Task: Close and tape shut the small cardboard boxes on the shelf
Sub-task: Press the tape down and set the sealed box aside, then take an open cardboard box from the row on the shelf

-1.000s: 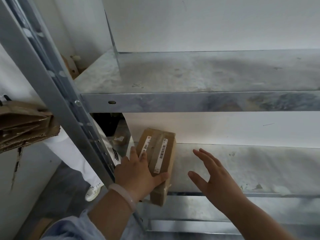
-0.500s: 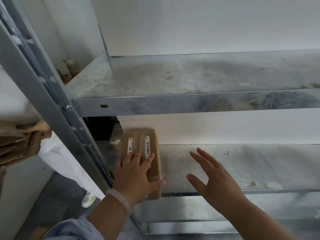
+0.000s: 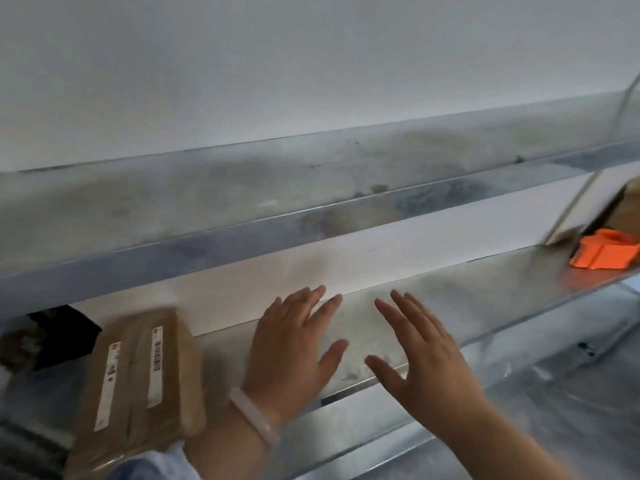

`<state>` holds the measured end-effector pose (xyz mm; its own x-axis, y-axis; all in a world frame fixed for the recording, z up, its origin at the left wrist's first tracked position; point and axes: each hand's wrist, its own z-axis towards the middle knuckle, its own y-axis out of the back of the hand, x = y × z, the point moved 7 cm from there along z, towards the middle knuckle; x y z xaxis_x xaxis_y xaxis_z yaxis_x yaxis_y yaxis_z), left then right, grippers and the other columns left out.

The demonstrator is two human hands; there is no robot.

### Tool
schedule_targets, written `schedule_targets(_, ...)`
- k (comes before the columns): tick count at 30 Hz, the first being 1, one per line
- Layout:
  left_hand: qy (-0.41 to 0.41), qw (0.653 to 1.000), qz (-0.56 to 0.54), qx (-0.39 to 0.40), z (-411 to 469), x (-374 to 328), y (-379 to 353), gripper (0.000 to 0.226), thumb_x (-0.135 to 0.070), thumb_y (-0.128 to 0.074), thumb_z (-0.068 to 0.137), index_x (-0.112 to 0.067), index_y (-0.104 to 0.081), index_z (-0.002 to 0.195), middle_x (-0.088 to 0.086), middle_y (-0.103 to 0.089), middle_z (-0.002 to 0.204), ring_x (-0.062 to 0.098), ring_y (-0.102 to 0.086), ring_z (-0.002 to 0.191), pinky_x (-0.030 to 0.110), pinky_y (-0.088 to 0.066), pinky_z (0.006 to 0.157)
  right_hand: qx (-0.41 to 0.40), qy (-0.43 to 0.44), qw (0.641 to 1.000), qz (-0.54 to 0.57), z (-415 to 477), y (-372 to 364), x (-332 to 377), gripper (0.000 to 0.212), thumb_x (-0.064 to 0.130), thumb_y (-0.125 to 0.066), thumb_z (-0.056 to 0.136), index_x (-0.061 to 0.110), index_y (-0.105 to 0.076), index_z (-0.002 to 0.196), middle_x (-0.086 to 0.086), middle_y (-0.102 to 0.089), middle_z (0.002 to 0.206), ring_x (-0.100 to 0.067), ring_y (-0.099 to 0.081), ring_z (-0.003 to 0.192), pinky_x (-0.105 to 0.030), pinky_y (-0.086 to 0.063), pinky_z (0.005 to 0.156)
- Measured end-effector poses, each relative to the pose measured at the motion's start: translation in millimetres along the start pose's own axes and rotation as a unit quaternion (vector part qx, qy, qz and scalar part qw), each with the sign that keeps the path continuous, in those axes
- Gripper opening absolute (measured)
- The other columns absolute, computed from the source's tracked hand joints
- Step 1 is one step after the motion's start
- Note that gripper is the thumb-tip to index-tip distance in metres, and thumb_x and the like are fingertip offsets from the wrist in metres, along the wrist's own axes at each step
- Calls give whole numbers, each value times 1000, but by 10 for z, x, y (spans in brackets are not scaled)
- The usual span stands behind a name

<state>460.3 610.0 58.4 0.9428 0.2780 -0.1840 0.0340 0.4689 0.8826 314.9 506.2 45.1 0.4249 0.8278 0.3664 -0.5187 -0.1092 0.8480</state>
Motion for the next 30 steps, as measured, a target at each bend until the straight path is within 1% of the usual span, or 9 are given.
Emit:
schedule_targets(5,-76,996,-38,-37,731,-995,-264,51,-52,-49,90,-29,-53,136,-5,-54,140,19,-51,130,46,-45,105,-58,-60,996,-28,-137,706,-938,71,64,-46,86,25,-42,146,2,-40,153,-14,-29,144,-40,-31,112)
schedule_targets(9,-109,988,-94,-48,1185,-2005,-662,51,-49,-51,90,-29,-55,136,-7,-54,139,17,-50,130,46,-43,106,-87,-135,986,-42,-410,1353,-1875,74,66,-43,85,31,-30,150,5,-35,154,-13,-27,144,-38,-29,111)
schedule_targets(11,-126,984,-116,-46,1378,-2556,-875,51,-49,-50,89,-29,-55,135,-7,-55,138,15,-49,129,43,-43,106,-94,-159,981,-52,-555,1663,-2320,75,68,-40,84,39,-21,150,15,-25,156,-6,-18,145,-32,-22,112)
schedule_targets(13,-145,979,-132,-48,1559,-3085,-1063,50,-49,-50,88,-28,-57,133,-7,-57,135,15,-50,126,41,-43,104,-100,-172,977,-75,-722,1953,-2769,76,75,-31,81,54,-1,147,28,-5,155,6,0,145,-25,-9,114)
schedule_targets(15,-154,974,-157,-46,1725,-3536,-1225,49,-49,-51,88,-26,-59,131,-5,-59,131,16,-53,123,40,-46,101,-103,-190,972,-87,-861,2246,-3167,77,80,-26,79,59,10,143,34,5,152,12,12,141,-22,-3,116)
schedule_targets(19,-172,968,-183,-25,2001,-4215,-1572,49,-49,-51,87,-26,-59,130,-5,-60,128,18,-56,118,40,-51,95,-109,-258,958,-65,-1060,2670,-3823,80,74,-33,78,50,-5,150,27,1,157,2,2,147,-27,-9,120)
schedule_targets(24,-186,961,-205,17,2365,-4725,-2059,52,-49,-54,86,-28,-57,134,-8,-57,132,16,-55,122,40,-51,95,-74,-299,950,-58,-1199,2688,-4514,79,73,-38,77,45,-20,149,26,-13,155,-2,-12,148,-26,-15,116)
schedule_targets(26,-192,958,-211,27,2552,-4887,-2254,53,-50,-53,86,-28,-56,135,-8,-56,134,17,-55,123,41,-51,95,-73,-320,943,-53,-1192,2705,-4802,79,73,-40,77,46,-18,148,27,-11,153,-3,-14,147,-27,-17,118)
schedule_targets(30,-185,955,-233,25,3022,-5137,-2625,53,-50,-55,84,-29,-56,133,-7,-58,131,16,-56,119,40,-52,93,-52,-359,930,-53,-982,2796,-5378,80,63,-52,87,48,-3,149,29,1,155,-3,-6,149,-28,-16,120)
